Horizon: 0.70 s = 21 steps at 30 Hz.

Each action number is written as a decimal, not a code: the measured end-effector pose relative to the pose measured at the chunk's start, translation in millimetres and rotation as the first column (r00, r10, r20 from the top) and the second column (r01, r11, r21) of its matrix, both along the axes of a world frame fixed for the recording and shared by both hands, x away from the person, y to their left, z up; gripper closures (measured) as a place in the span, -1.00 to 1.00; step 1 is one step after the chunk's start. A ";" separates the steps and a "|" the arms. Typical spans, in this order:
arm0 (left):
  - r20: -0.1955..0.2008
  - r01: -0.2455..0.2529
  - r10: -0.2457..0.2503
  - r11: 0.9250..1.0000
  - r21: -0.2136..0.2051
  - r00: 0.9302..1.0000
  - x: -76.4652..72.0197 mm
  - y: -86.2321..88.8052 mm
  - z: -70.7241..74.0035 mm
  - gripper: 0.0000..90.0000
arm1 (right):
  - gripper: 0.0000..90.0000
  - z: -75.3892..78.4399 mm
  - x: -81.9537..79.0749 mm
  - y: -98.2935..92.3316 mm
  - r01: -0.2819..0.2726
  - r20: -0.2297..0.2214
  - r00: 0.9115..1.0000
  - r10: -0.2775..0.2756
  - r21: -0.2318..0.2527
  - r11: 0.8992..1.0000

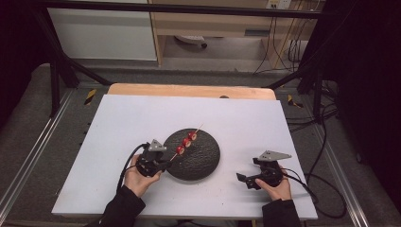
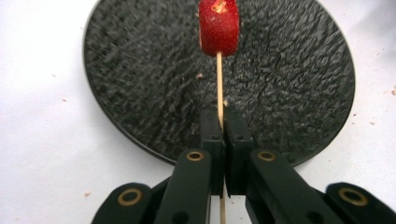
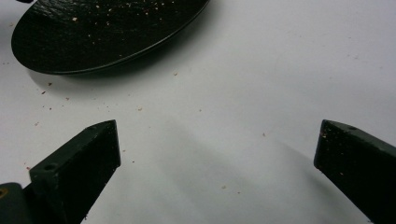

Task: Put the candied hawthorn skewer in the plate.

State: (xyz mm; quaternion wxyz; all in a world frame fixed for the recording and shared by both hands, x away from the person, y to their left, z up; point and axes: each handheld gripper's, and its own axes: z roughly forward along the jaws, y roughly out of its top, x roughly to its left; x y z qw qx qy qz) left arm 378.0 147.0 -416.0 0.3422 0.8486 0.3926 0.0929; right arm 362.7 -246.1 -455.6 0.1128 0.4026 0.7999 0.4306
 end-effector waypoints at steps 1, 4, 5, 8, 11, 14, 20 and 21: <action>-0.006 0.004 -0.004 1.000 0.010 1.000 0.7 -1.6 -0.9 0.96 | -0.98 -0.1 -0.6 -0.7 0.003 -0.002 1.000 -0.003 0.003 1.000; -0.014 0.004 -0.004 0.999 0.032 1.000 2.1 -7.6 -4.0 0.96 | -0.98 0.1 -1.5 -2.6 0.000 0.004 1.000 0.000 0.004 1.000; -0.015 0.002 -0.001 0.999 0.039 1.000 2.5 -9.4 -4.5 0.96 | -0.98 0.5 -1.7 -3.2 0.000 0.006 1.000 0.000 0.006 1.000; -0.023 -0.002 0.004 0.998 0.068 1.000 3.4 -13.8 -4.4 0.96 | -0.98 1.7 -2.6 -4.2 0.000 0.005 1.000 0.000 0.021 1.000; -0.031 -0.006 0.009 0.996 0.091 0.999 4.7 -17.1 -5.2 0.96 | -0.98 1.2 -3.1 -4.3 -0.004 0.004 1.000 0.004 0.021 1.000; -0.038 -0.016 0.020 0.995 0.103 0.999 6.2 -19.6 -4.6 0.96 | -0.98 1.3 -2.9 -4.9 -0.006 0.008 1.000 0.006 0.019 1.000; -0.047 -0.020 0.026 0.993 0.120 0.999 8.2 -23.3 -3.7 0.95 | -0.98 1.0 -2.5 -5.4 0.001 0.008 1.000 -0.002 0.023 1.000; -0.045 -0.022 0.028 0.992 0.122 0.999 8.0 -23.6 -3.7 0.94 | -0.97 0.8 -2.5 -5.3 0.001 0.007 1.000 -0.002 0.023 1.000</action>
